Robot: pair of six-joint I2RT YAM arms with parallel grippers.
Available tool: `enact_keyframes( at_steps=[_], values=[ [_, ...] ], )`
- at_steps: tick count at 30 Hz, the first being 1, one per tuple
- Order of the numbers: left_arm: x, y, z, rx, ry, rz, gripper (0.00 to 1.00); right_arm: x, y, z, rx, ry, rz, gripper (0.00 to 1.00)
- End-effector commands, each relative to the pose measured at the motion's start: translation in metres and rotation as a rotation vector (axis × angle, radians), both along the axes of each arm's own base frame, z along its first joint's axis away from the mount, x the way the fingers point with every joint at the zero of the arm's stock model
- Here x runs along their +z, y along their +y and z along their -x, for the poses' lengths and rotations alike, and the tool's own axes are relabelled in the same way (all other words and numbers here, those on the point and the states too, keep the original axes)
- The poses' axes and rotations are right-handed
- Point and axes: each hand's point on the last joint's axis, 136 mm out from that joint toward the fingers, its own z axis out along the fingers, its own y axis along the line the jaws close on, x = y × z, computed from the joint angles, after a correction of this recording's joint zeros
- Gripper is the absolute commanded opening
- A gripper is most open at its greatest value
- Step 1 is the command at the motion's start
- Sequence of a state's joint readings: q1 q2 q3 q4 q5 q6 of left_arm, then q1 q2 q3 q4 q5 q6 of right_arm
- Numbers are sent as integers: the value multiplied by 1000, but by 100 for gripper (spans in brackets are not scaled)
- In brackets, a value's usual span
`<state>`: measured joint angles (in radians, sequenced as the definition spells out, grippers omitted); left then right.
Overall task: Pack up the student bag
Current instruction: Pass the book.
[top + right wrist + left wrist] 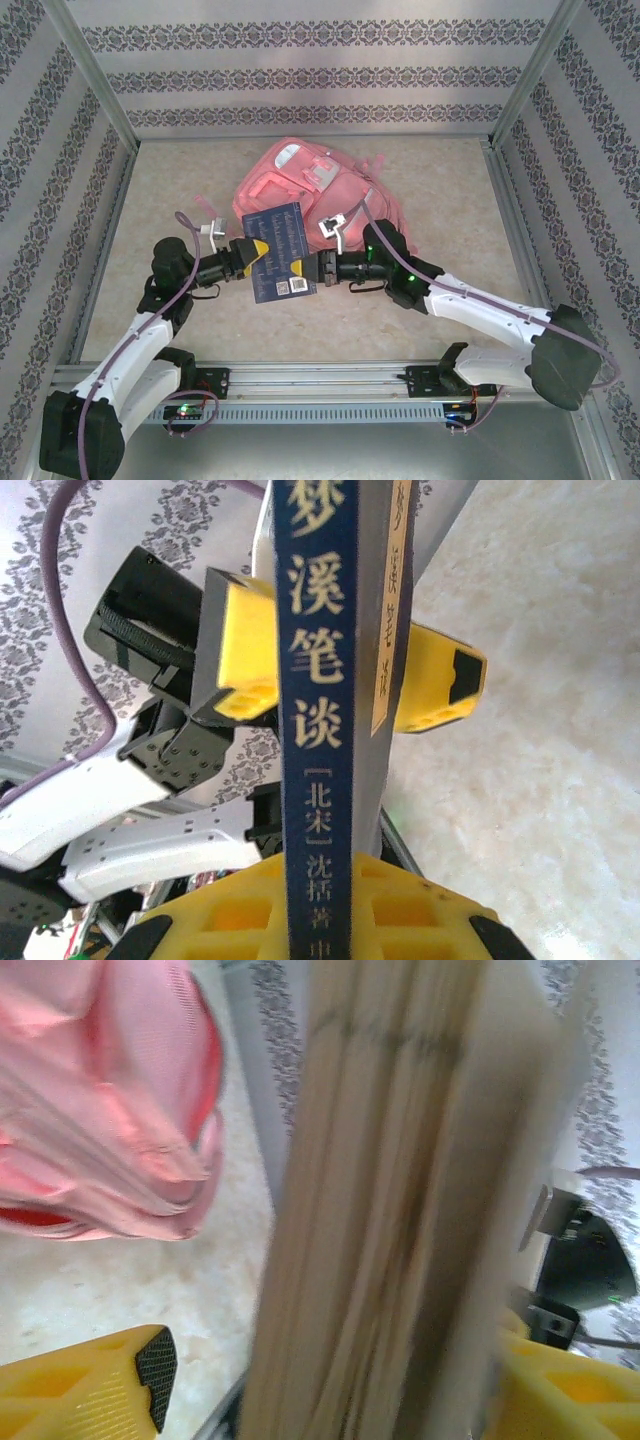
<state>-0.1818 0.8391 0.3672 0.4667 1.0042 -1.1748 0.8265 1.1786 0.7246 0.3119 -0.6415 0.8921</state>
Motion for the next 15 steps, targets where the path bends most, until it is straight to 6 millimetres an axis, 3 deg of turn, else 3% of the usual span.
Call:
enact_keyframes(
  at_steps=[1, 9, 15],
  values=[
    [51, -16, 18, -122, -170, 94, 71, 18, -5, 8, 47, -30, -77, 0],
    [62, -27, 23, -171, -204, 113, 35, 12, -27, -5, -21, -3, -85, 0],
    [60, -27, 22, -161, -209, 103, 24, 9, -41, -9, -57, 14, -90, 0]
  ],
)
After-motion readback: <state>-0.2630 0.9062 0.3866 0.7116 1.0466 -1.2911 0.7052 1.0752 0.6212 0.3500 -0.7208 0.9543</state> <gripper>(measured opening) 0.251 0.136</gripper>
